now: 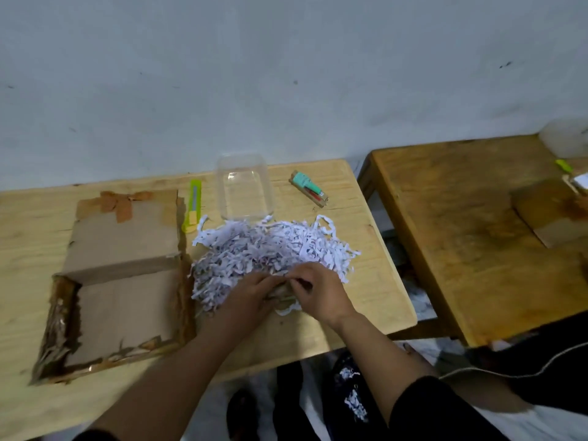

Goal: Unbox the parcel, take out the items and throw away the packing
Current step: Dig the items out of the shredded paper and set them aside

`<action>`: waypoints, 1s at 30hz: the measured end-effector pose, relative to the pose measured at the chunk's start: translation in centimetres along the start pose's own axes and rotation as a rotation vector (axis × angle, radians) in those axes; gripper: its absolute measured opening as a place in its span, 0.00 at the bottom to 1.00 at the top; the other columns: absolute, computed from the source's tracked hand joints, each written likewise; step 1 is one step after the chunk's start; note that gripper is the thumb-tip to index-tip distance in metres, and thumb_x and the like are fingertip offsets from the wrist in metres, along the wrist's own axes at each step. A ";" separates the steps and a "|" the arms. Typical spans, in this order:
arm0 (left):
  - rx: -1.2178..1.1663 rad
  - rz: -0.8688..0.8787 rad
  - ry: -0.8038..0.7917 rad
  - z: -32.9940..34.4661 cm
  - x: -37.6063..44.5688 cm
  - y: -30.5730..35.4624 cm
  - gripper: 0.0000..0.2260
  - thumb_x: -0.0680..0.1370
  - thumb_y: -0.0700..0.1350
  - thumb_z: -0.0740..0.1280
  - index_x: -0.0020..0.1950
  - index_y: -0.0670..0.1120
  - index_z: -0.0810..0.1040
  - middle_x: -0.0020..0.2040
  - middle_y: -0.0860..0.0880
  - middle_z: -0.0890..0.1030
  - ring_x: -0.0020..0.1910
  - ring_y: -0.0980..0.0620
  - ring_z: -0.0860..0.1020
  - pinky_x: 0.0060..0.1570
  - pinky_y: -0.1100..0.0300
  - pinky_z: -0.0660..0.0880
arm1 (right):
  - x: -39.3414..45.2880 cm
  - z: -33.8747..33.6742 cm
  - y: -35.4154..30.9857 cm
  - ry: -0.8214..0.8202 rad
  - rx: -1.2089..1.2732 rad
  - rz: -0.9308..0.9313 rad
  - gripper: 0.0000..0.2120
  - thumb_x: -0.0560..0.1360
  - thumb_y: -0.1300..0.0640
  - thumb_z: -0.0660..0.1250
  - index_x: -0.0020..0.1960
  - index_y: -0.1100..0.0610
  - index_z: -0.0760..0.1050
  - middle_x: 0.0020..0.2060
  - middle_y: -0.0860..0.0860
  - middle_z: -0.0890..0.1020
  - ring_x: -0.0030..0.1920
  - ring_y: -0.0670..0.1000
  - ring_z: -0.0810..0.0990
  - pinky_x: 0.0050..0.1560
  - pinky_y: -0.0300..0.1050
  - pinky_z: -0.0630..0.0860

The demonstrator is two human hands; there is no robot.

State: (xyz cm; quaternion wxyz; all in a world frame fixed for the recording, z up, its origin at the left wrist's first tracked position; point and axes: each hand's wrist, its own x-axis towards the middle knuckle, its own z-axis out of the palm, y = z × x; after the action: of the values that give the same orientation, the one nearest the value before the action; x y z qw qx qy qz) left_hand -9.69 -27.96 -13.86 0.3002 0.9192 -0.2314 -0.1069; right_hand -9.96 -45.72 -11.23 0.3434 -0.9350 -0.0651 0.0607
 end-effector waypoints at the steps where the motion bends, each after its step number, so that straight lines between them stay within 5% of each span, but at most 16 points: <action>1: -0.030 -0.024 0.012 0.0 0.0 0.0 0.19 0.73 0.50 0.60 0.60 0.43 0.76 0.53 0.39 0.79 0.51 0.40 0.77 0.49 0.52 0.74 | -0.4 0.2 0.2 -0.055 -0.039 0.001 0.11 0.73 0.58 0.66 0.54 0.55 0.80 0.53 0.53 0.81 0.54 0.52 0.78 0.54 0.38 0.71; 9: -0.120 -0.184 0.145 0.1 -0.4 -0.8 0.11 0.76 0.36 0.63 0.58 0.40 0.77 0.55 0.39 0.76 0.51 0.41 0.76 0.49 0.57 0.72 | -1.8 -0.7 2.1 -0.098 -0.138 0.119 0.21 0.72 0.56 0.68 0.64 0.53 0.73 0.56 0.55 0.79 0.58 0.55 0.74 0.59 0.43 0.69; 19: -0.213 -0.393 0.120 -0.8 0.2 -1.3 0.11 0.81 0.41 0.55 0.58 0.42 0.75 0.50 0.39 0.81 0.41 0.46 0.77 0.38 0.60 0.70 | -1.7 0.3 1.5 -0.001 0.083 0.186 0.24 0.69 0.62 0.73 0.63 0.52 0.74 0.49 0.51 0.77 0.49 0.49 0.77 0.57 0.43 0.74; 30: -0.255 -0.507 0.104 -0.7 0.5 -1.4 0.12 0.82 0.46 0.53 0.57 0.47 0.74 0.51 0.42 0.81 0.41 0.48 0.77 0.41 0.57 0.73 | -0.7 1.1 1.1 0.080 0.115 0.250 0.19 0.68 0.66 0.71 0.57 0.56 0.78 0.43 0.53 0.74 0.40 0.51 0.75 0.51 0.43 0.74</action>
State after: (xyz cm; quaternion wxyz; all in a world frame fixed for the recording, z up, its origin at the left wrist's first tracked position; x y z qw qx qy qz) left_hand -8.51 -26.88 -14.21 0.3884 0.9068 0.0367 -0.1595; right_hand -10.71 -45.94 -12.76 0.3884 -0.9163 0.0690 0.0692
